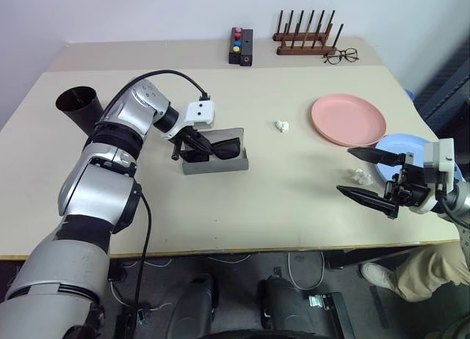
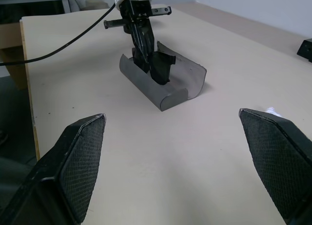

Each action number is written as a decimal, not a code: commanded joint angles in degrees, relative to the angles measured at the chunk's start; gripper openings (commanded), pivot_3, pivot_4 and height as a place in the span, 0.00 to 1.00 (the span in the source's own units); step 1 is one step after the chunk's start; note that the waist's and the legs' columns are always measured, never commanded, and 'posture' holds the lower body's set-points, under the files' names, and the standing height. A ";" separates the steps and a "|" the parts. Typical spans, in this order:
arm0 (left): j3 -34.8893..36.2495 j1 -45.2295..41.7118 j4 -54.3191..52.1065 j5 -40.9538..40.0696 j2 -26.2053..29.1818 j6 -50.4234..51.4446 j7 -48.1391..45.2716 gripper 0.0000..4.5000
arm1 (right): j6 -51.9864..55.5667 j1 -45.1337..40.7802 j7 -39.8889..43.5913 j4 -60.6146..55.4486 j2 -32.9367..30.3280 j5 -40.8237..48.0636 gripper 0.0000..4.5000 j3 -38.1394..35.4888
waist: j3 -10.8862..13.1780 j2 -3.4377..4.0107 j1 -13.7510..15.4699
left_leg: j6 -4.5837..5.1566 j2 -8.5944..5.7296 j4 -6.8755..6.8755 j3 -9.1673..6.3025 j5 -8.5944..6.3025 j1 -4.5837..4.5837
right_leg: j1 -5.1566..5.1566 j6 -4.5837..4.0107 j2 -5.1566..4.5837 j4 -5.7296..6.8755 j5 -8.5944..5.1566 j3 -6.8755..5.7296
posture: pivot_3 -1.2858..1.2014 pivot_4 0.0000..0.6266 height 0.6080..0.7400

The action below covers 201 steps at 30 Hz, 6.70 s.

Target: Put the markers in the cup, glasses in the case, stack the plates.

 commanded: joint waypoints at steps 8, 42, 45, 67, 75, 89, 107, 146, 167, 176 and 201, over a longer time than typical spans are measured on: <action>0.68 -1.33 0.51 0.65 0.13 -1.57 2.11 0.90 | -0.66 -0.86 -0.21 -1.58 -0.40 0.30 1.00 -0.85 | 0.00 -0.01 0.13 | 0.00 -0.01 0.01 0.00 0.00 -0.02 | 0.00 0.00 -0.01 0.00 0.00 0.00 | 0.52 0.24 1.00; 3.57 3.80 0.34 3.33 -0.65 0.60 27.34 0.03 | -1.64 -8.00 -0.08 2.68 1.06 -2.99 1.00 4.16 | 0.01 -0.02 0.18 | 0.00 -0.04 0.03 0.01 0.00 -0.07 | -0.06 0.05 -0.04 0.02 0.02 0.00 | 0.52 0.24 1.00; 3.34 5.79 -3.60 1.58 -0.14 -0.61 20.35 0.03 | -1.45 -7.59 -0.26 2.27 1.03 -2.93 1.00 3.97 | 0.01 -0.02 0.15 | -0.01 -0.04 0.03 0.00 0.00 -0.09 | -0.08 0.05 -0.03 0.02 0.02 0.00 | 0.52 0.24 1.00; 10.95 17.86 -32.48 -7.66 4.31 11.14 20.84 0.03 | -1.27 -6.79 -7.20 3.98 0.74 -8.26 1.00 4.43 | -0.01 0.02 0.35 | 0.01 -0.03 0.08 -0.03 -0.01 -0.12 | -0.08 0.05 -0.06 0.03 0.04 0.02 | 0.52 0.24 1.00; 15.86 22.18 -49.70 -22.83 -1.85 29.06 20.80 0.14 | 3.57 -5.89 -16.09 4.03 -0.26 -10.95 1.00 1.46 | -0.03 0.05 0.09 | 0.00 -0.03 0.08 -0.02 0.00 -0.13 | -0.09 0.05 -0.08 0.03 0.04 0.02 | 0.52 0.24 1.00; 10.76 28.57 -65.74 -32.79 -7.89 41.23 24.01 0.99 | 10.57 -0.90 -16.76 13.76 -9.53 -14.38 1.00 -3.91 | -0.07 0.12 0.20 | 0.02 -0.04 0.04 -0.01 -0.01 0.01 | 0.06 0.04 -0.09 -0.02 0.04 0.06 | 0.52 0.24 1.00; 4.15 26.27 -65.09 -29.82 -6.10 34.35 22.23 0.99 | 3.29 -1.13 -15.99 23.38 -7.45 -20.02 1.00 0.14 | -0.08 0.14 0.15 | 0.02 -0.03 -0.03 0.04 -0.01 0.13 | 0.19 0.04 -0.08 -0.16 0.04 0.07 | 0.52 0.24 1.00; 3.34 26.83 -65.87 -29.24 -5.55 33.20 25.07 1.00 | -8.02 -8.70 -21.15 35.94 -7.21 -29.81 0.01 6.91 | -0.08 0.16 0.08 | 0.02 -0.02 -0.08 0.05 -0.01 0.25 | 0.37 0.06 -0.07 -0.32 0.05 0.07 | 0.52 0.24 1.00; 3.91 26.95 -64.89 -28.25 -5.31 32.40 26.07 1.00 | -13.05 -27.35 -22.87 34.53 -6.62 -35.63 0.01 14.64 | -0.06 0.23 0.22 | 0.02 -0.02 -0.19 0.08 -0.01 0.24 | 0.33 0.06 -0.07 -0.43 0.05 0.09 | 0.52 0.24 1.00; 4.30 27.83 -67.20 -28.35 -4.20 34.03 27.79 1.00 | -20.76 -39.11 -21.58 49.68 0.49 -39.92 0.01 21.94 | -0.05 0.24 -0.17 | 0.02 -0.02 -0.23 0.11 -0.01 0.23 | 0.29 0.08 -0.06 -0.47 0.07 0.10 | 0.52 0.24 1.00; 5.02 31.12 -71.01 -29.93 -1.10 36.62 28.56 1.00 | -15.07 -43.79 -11.62 49.08 1.73 -33.51 0.88 17.70 | -0.01 0.31 0.15 | -0.03 -0.03 -0.26 0.09 0.01 0.21 | 0.28 0.08 -0.08 -0.51 0.07 0.11 | 0.52 0.24 1.00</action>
